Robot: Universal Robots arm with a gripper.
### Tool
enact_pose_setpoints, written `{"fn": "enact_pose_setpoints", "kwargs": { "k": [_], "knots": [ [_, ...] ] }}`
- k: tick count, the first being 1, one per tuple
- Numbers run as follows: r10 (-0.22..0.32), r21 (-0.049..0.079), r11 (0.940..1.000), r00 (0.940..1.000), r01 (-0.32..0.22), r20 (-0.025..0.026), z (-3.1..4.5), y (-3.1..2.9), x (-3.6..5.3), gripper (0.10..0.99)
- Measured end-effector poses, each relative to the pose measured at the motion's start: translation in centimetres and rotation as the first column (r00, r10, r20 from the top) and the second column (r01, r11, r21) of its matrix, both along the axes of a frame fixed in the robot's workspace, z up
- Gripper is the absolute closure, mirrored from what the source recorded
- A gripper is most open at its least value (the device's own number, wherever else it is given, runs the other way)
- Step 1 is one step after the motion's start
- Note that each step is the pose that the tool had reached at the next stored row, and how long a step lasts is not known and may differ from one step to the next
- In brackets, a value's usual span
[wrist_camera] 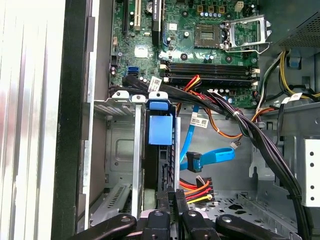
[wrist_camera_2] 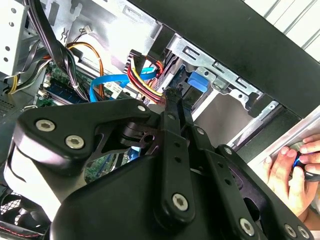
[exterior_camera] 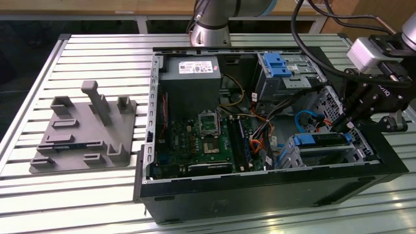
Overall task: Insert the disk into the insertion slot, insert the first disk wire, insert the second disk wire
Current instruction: 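Insert the first disk wire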
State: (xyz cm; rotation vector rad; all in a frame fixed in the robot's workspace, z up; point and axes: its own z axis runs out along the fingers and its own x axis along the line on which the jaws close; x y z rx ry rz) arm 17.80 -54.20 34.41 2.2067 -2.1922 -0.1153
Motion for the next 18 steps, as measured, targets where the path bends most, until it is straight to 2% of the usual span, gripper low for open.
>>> {"fn": "enact_pose_setpoints", "kwargs": {
  "k": [18],
  "knots": [
    [-0.008, -0.013, 0.9999, 1.0000, 0.008, 0.0001, -0.29, -0.03, -0.09, 0.925]
  ]
}}
